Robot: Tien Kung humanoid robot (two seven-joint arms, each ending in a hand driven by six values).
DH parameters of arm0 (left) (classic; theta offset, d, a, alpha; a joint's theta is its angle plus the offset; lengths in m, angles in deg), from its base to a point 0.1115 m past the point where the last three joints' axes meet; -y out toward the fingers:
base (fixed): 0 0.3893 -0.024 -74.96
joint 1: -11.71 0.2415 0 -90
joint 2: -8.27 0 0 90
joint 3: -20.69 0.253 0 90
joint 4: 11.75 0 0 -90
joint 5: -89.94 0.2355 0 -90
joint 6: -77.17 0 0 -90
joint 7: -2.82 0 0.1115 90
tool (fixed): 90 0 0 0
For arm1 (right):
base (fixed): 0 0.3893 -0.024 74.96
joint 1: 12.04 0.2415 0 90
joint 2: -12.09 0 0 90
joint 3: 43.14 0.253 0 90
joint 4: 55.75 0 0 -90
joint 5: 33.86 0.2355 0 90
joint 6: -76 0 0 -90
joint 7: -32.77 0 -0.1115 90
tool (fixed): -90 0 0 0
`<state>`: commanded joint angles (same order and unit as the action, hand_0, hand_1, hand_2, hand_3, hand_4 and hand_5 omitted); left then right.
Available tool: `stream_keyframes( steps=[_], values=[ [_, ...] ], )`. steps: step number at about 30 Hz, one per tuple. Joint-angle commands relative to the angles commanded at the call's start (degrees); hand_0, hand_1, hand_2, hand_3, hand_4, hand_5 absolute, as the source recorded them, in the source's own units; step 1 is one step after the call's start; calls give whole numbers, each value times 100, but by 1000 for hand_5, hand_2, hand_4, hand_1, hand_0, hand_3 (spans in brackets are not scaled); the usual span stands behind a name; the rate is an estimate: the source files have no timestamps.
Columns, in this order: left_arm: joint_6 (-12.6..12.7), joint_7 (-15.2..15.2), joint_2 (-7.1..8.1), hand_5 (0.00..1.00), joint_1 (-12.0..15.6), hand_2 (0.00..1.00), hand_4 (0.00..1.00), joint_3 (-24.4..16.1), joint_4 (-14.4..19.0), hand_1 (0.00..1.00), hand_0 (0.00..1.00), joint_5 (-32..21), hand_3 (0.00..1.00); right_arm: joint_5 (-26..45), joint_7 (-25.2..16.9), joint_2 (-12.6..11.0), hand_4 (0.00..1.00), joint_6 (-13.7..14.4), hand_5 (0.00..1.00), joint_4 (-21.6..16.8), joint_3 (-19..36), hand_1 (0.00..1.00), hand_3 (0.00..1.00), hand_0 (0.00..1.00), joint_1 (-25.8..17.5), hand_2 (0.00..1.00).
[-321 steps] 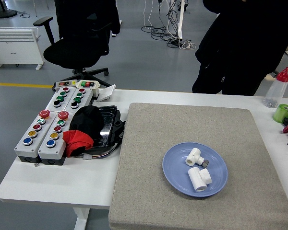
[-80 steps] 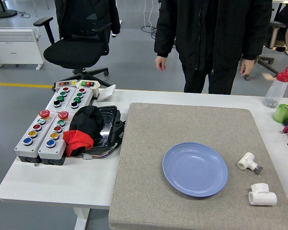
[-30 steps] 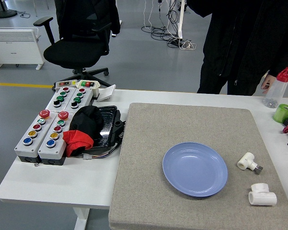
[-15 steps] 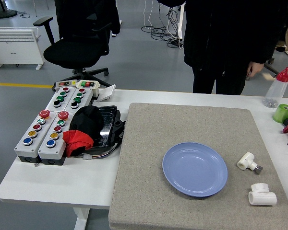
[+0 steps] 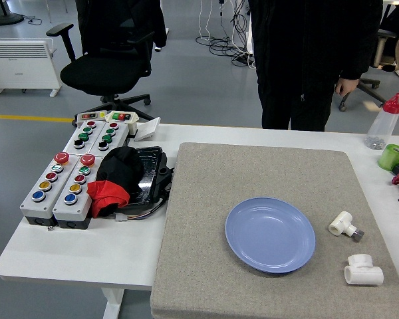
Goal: Pick pipe place plate twice
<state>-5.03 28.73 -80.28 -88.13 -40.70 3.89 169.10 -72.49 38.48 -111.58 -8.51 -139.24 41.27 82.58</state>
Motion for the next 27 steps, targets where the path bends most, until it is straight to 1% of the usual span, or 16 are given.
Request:
stream_keyframes(
  steps=[7,8,12,14,18,27],
  values=[
    [1,-15,3,998,1,670,477,33,-4,653,667,-45,610,-217,-84,-6,822,-27,565,-56,7,938,998,998,-100,998],
    [3,-17,4,998,0,670,477,43,-4,653,667,-60,610,-264,-99,-10,837,-38,514,-63,5,939,998,998,-111,998],
    [3,-22,9,998,-7,670,477,66,-6,653,667,-89,610,-595,-115,-47,837,-48,514,-132,-37,939,998,998,-163,998],
    [3,-20,8,998,-12,671,477,65,-6,652,667,-89,611,-832,-78,-78,841,-57,498,-182,-57,941,998,998,-214,998],
    [3,-20,9,998,-19,671,477,71,-6,652,667,-102,611,-1101,-26,-84,841,-61,498,-208,-63,941,998,998,-268,998],
    [-5,-10,12,998,-31,670,477,73,-2,652,667,-97,610,-1147,-21,-56,848,-43,493,-219,-47,942,998,998,-299,998]
  ],
)
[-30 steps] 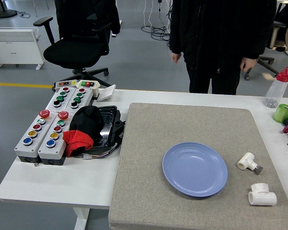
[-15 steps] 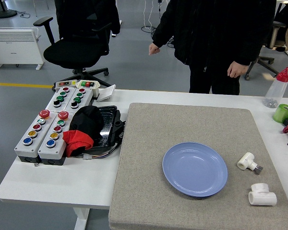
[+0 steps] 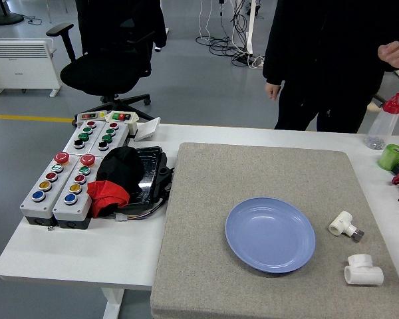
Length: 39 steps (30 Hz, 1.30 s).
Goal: Pick pipe place plate twice
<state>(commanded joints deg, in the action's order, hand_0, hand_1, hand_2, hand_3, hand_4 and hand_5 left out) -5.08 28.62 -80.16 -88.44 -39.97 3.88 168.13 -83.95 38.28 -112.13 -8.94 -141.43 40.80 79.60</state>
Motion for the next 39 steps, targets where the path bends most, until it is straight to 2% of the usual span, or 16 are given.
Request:
stream_keyframes(
  steps=[15,30,39],
  values=[
    [-2,-6,6,998,-4,670,477,3,-3,652,667,3,611,-244,62,-19,881,-74,504,-90,7,947,998,998,-46,998],
    [-5,0,5,998,1,670,477,12,1,651,667,-7,610,-109,116,8,877,-40,518,-76,5,945,998,998,-56,998],
    [-14,11,9,998,-5,670,477,23,7,651,667,-15,610,273,24,33,860,115,540,-62,8,942,998,998,-58,998]
  ],
)
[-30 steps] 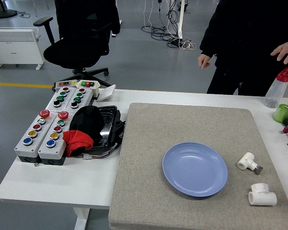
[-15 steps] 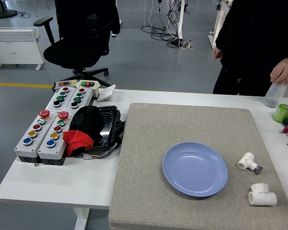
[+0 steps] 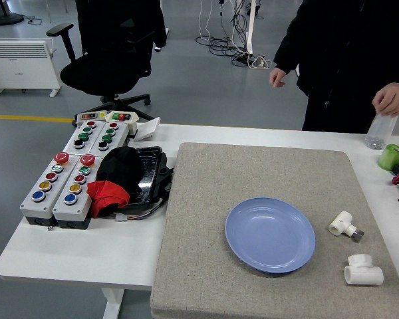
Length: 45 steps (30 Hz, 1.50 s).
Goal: Pick pipe place plate twice
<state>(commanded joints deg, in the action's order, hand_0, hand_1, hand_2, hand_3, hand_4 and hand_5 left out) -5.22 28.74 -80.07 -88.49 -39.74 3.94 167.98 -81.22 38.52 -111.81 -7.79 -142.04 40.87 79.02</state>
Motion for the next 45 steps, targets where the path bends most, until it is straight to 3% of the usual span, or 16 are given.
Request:
stream_keyframes(
  steps=[2,13,14,19,20,25,26,45],
  values=[
    [-1,0,0,998,0,670,477,2,0,650,667,0,610,30,-9,2,834,14,589,-1,0,936,998,998,0,998],
    [3,-14,2,998,-4,669,477,-19,-9,650,667,26,610,155,72,11,825,67,631,7,15,938,968,998,-5,998],
    [3,-16,3,998,-6,669,477,-20,-10,650,667,29,610,170,75,12,782,75,752,8,16,934,956,998,-4,998],
    [3,-23,6,998,-14,669,477,-29,-14,650,667,44,610,273,82,20,782,128,752,11,28,934,956,998,-5,998],
    [2,-24,6,998,-16,669,477,-33,-14,650,667,51,611,304,82,22,765,143,846,13,28,933,945,998,-4,998],
    [2,-31,7,998,-20,669,477,-43,-18,650,667,68,611,402,66,32,765,178,846,19,35,933,945,998,-4,998],
    [2,-31,7,998,-20,669,477,-44,-18,650,667,68,610,410,64,33,738,180,955,19,36,930,933,998,-4,998],
    [-7,-12,-1,998,-16,669,477,-62,-12,651,667,111,610,517,68,40,699,209,998,24,31,927,922,998,-6,998]
  ],
)
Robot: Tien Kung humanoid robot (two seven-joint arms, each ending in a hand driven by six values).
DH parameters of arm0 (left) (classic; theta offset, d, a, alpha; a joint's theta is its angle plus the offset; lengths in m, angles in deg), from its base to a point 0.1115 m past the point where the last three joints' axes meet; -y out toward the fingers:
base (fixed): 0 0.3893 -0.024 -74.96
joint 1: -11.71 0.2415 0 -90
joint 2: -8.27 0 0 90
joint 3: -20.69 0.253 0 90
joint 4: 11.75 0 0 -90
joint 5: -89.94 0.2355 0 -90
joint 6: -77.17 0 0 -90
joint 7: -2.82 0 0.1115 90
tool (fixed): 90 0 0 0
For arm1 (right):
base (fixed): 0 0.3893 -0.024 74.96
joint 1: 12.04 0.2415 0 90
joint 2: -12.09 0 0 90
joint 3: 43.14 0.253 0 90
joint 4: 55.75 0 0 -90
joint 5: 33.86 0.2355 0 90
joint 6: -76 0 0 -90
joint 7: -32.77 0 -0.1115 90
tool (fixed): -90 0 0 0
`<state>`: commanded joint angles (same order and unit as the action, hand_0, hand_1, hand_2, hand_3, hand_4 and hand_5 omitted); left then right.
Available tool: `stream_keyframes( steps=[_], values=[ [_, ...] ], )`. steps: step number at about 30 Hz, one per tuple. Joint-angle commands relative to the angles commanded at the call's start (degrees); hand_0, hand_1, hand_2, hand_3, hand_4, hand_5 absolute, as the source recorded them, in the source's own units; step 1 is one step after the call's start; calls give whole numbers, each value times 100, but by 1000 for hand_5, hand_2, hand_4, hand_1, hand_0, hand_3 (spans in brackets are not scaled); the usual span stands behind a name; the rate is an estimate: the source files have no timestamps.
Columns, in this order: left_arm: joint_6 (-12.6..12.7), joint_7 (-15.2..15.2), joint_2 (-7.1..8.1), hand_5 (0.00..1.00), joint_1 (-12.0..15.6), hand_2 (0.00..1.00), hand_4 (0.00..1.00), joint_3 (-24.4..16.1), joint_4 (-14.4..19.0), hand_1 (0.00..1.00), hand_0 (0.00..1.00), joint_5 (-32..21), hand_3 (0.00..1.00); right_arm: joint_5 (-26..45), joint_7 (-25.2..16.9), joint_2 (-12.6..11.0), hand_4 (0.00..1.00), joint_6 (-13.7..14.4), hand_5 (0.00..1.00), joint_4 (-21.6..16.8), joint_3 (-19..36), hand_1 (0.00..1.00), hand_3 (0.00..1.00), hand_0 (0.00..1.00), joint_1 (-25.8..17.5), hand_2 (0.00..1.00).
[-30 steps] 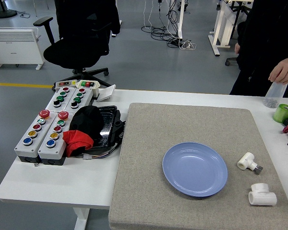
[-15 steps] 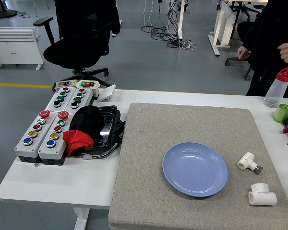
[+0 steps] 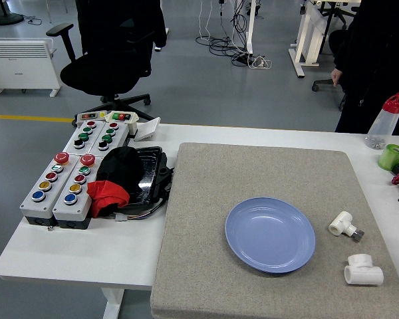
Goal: Pick pipe place plate twice
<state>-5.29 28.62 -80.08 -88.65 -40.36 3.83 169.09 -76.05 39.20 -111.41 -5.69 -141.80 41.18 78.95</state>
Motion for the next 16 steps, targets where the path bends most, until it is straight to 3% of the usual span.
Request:
stream_keyframes(
  steps=[16],
  values=[
    [-26,28,0,998,57,670,477,-59,13,652,667,95,610,53,58,-4,682,15,998,2,-42,925,920,998,-22,998]
  ],
)
